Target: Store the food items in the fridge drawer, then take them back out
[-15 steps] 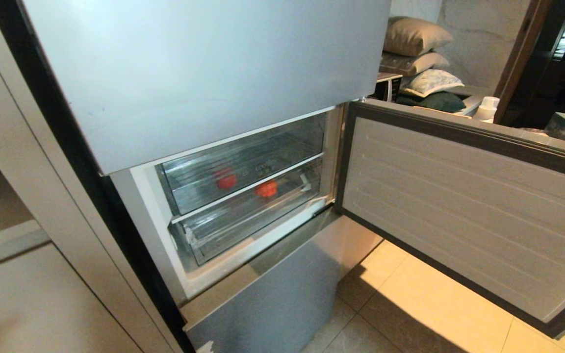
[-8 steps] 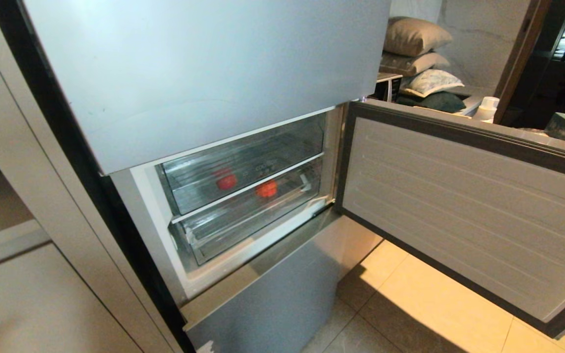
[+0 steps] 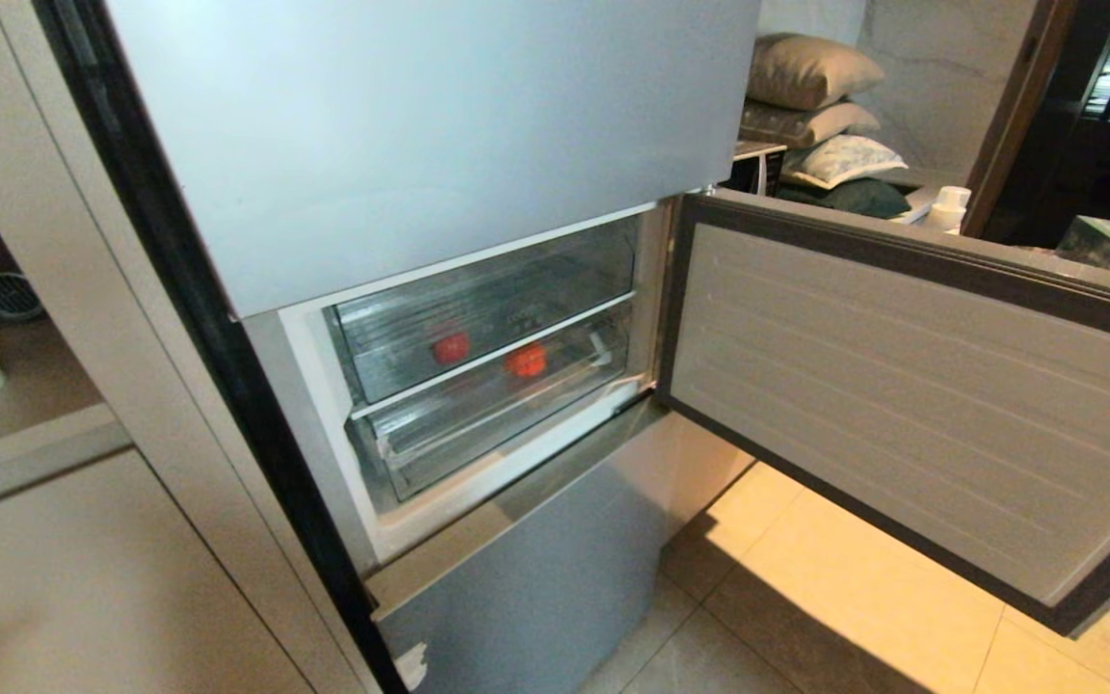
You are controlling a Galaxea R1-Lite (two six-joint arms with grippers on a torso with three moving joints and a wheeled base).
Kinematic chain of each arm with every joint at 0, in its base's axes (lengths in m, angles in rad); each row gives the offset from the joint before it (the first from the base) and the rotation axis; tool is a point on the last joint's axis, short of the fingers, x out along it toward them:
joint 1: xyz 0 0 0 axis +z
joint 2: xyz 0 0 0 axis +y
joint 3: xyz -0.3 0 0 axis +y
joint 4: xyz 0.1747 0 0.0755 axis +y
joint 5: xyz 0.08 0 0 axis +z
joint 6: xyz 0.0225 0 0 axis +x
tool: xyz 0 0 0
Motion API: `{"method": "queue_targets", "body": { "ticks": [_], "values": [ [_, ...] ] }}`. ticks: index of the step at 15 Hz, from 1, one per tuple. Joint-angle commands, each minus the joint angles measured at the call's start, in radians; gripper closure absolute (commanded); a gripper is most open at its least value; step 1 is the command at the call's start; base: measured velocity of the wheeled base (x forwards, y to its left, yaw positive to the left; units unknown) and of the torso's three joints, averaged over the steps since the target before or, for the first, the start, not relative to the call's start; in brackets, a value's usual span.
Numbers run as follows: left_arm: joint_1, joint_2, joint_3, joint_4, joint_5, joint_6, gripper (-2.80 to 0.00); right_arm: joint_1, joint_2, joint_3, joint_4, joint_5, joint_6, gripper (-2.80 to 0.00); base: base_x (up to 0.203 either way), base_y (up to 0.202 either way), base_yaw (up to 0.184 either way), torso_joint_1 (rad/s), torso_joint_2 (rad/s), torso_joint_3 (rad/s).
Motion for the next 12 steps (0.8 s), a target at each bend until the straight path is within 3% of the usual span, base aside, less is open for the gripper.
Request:
{"method": "queue_targets", "body": {
  "ticks": [1, 9, 12],
  "values": [
    [0.0, 0.0, 0.0, 0.0, 0.0, 0.0, 0.0, 0.0, 0.003, 0.0, -0.001, 0.0, -0.004, 0.0, -0.201, 0.0, 0.002, -0.007, 0.0, 0.004],
    [0.0, 0.0, 0.0, -0.001, 0.0, -0.003, 0.0, 0.0, 0.003, 0.0, 0.0, 0.001, -0.01, 0.0, -0.193, 0.0, 0.001, 0.003, 0.0, 0.001],
    [0.0, 0.0, 0.0, 0.001, 0.0, -0.003, 0.0, 0.0, 0.003, -0.009, 0.001, -0.001, -0.016, 0.0, -0.039, 0.0, 0.0, -0.005, 0.0, 0.001]
  ]
}}
